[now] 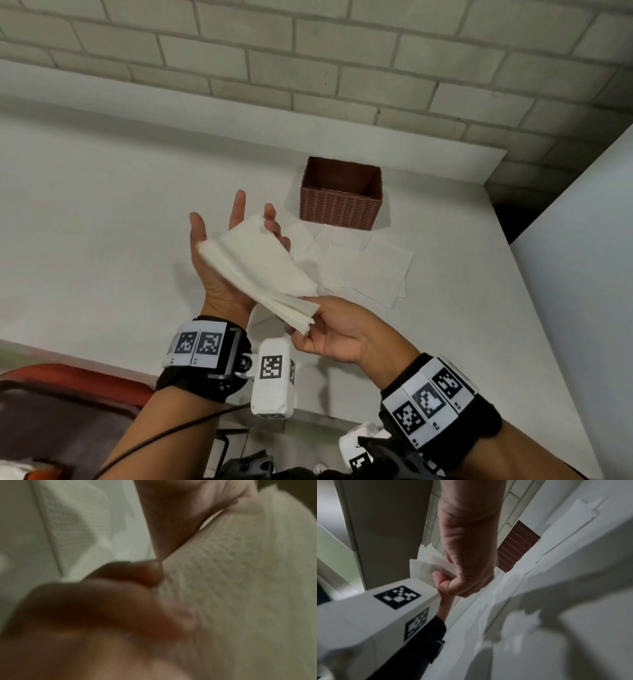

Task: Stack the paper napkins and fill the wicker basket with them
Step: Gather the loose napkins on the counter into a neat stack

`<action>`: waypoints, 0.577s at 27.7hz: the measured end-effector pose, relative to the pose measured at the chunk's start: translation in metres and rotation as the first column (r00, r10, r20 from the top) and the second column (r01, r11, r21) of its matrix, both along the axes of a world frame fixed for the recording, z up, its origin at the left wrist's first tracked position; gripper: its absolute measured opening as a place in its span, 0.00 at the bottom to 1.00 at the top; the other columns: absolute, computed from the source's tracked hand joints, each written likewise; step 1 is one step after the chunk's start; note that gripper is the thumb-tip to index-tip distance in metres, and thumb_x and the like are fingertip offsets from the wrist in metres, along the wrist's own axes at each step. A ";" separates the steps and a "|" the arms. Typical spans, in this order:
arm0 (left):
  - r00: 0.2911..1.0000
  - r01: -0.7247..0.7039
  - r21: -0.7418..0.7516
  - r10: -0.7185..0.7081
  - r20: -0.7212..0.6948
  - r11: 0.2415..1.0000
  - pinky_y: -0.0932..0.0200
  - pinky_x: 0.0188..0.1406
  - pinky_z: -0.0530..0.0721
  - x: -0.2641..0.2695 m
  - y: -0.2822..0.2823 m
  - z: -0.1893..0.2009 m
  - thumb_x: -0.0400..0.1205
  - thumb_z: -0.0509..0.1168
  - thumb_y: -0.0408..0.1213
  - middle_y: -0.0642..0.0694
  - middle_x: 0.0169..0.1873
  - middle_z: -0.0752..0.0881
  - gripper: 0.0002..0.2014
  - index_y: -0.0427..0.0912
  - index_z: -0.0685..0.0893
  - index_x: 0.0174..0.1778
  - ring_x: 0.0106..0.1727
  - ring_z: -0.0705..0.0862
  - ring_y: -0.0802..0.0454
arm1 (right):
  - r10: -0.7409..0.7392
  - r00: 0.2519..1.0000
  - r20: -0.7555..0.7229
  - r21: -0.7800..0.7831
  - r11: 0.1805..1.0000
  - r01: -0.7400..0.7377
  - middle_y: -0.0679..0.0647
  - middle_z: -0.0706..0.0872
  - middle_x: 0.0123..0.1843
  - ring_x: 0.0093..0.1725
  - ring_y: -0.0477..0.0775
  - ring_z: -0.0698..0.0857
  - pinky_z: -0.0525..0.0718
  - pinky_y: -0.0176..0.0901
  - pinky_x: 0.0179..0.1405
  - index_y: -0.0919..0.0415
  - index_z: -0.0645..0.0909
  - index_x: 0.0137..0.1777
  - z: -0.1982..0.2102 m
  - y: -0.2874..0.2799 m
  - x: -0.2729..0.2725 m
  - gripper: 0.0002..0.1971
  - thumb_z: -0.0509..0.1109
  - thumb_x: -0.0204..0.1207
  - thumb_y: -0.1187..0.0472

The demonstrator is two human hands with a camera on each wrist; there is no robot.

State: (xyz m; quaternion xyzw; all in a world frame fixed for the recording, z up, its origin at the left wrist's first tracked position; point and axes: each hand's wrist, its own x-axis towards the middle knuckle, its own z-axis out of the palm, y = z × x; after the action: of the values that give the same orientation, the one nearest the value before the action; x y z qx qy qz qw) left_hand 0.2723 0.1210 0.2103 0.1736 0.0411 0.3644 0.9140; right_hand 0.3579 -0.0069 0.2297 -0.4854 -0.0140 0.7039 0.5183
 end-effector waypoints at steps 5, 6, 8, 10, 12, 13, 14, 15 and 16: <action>0.943 0.000 0.023 0.008 -0.333 1.000 0.39 0.58 0.83 0.012 -0.014 -0.007 0.72 0.42 0.76 0.35 0.65 0.80 0.45 0.42 0.79 0.67 0.59 0.85 0.38 | -0.187 0.976 0.107 0.152 0.974 0.170 0.55 0.88 0.42 0.37 0.50 0.89 0.90 0.40 0.30 0.59 0.79 0.52 -0.001 0.002 -0.001 0.08 0.67 0.78 0.71; 0.940 -0.005 0.037 0.018 -0.342 0.999 0.35 0.63 0.79 0.014 -0.016 -0.009 0.72 0.42 0.76 0.32 0.65 0.80 0.47 0.42 0.78 0.70 0.62 0.82 0.34 | -0.219 0.966 0.135 0.166 0.967 0.196 0.55 0.87 0.46 0.42 0.51 0.87 0.90 0.41 0.33 0.58 0.78 0.54 -0.002 0.003 0.001 0.10 0.67 0.78 0.71; 0.951 0.031 0.038 -0.017 -0.308 0.999 0.27 0.71 0.69 0.012 -0.021 -0.012 0.69 0.48 0.77 0.29 0.70 0.76 0.48 0.43 0.75 0.74 0.70 0.75 0.28 | -0.241 0.950 0.196 0.170 0.963 0.209 0.54 0.85 0.49 0.45 0.52 0.85 0.90 0.40 0.33 0.56 0.77 0.56 -0.005 0.003 0.004 0.11 0.67 0.78 0.71; 0.965 0.101 0.020 -0.093 -0.246 0.995 0.26 0.71 0.68 0.009 -0.023 -0.013 0.65 0.54 0.76 0.27 0.69 0.77 0.49 0.44 0.73 0.75 0.72 0.73 0.28 | -0.196 0.942 0.273 0.144 0.976 0.161 0.53 0.85 0.46 0.42 0.49 0.84 0.89 0.36 0.27 0.56 0.77 0.55 -0.008 0.003 0.007 0.11 0.66 0.78 0.71; 0.966 0.126 0.008 -0.120 -0.229 0.992 0.30 0.69 0.72 0.007 -0.022 -0.014 0.64 0.60 0.72 0.29 0.66 0.81 0.46 0.43 0.76 0.72 0.71 0.77 0.32 | -0.117 0.936 0.333 0.098 0.991 0.089 0.53 0.84 0.44 0.39 0.48 0.84 0.87 0.33 0.24 0.57 0.77 0.56 -0.007 0.002 0.009 0.11 0.66 0.78 0.71; 0.967 0.119 -0.018 -0.120 -0.224 0.993 0.31 0.68 0.75 0.007 -0.022 -0.014 0.64 0.65 0.69 0.31 0.66 0.82 0.43 0.42 0.79 0.69 0.70 0.79 0.35 | -0.078 0.939 0.336 0.078 0.995 0.055 0.53 0.84 0.44 0.39 0.48 0.84 0.87 0.33 0.25 0.59 0.76 0.58 -0.005 0.002 0.010 0.11 0.66 0.78 0.70; 0.968 0.098 -0.057 -0.108 -0.227 0.994 0.32 0.65 0.77 0.008 -0.022 -0.013 0.63 0.68 0.66 0.33 0.65 0.83 0.41 0.42 0.81 0.67 0.67 0.81 0.37 | -0.037 0.945 0.324 0.057 0.998 0.020 0.54 0.85 0.45 0.40 0.49 0.85 0.88 0.34 0.26 0.61 0.75 0.60 -0.003 0.003 0.013 0.11 0.67 0.79 0.69; 0.968 0.068 -0.099 -0.090 -0.234 0.993 0.34 0.62 0.80 0.009 -0.021 -0.012 0.63 0.69 0.64 0.35 0.63 0.84 0.41 0.41 0.79 0.68 0.64 0.84 0.39 | 0.018 0.946 0.324 0.035 0.999 -0.031 0.55 0.85 0.46 0.41 0.51 0.85 0.90 0.37 0.30 0.61 0.75 0.61 0.002 0.003 0.016 0.12 0.67 0.79 0.65; 0.967 0.039 -0.144 -0.074 -0.244 0.989 0.36 0.59 0.83 0.011 -0.021 -0.012 0.64 0.68 0.63 0.36 0.60 0.86 0.41 0.41 0.76 0.70 0.59 0.86 0.40 | 0.094 0.926 0.367 -0.008 0.995 -0.098 0.56 0.86 0.47 0.42 0.53 0.87 0.91 0.42 0.37 0.60 0.75 0.61 0.004 0.004 0.023 0.12 0.67 0.80 0.59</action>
State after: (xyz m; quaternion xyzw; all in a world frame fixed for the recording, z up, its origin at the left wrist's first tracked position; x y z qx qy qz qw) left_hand 0.2831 0.1002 0.1988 0.1555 0.1756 0.3097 0.9214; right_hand 0.3809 -0.0027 0.2342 -0.6042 -0.1379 0.6253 0.4743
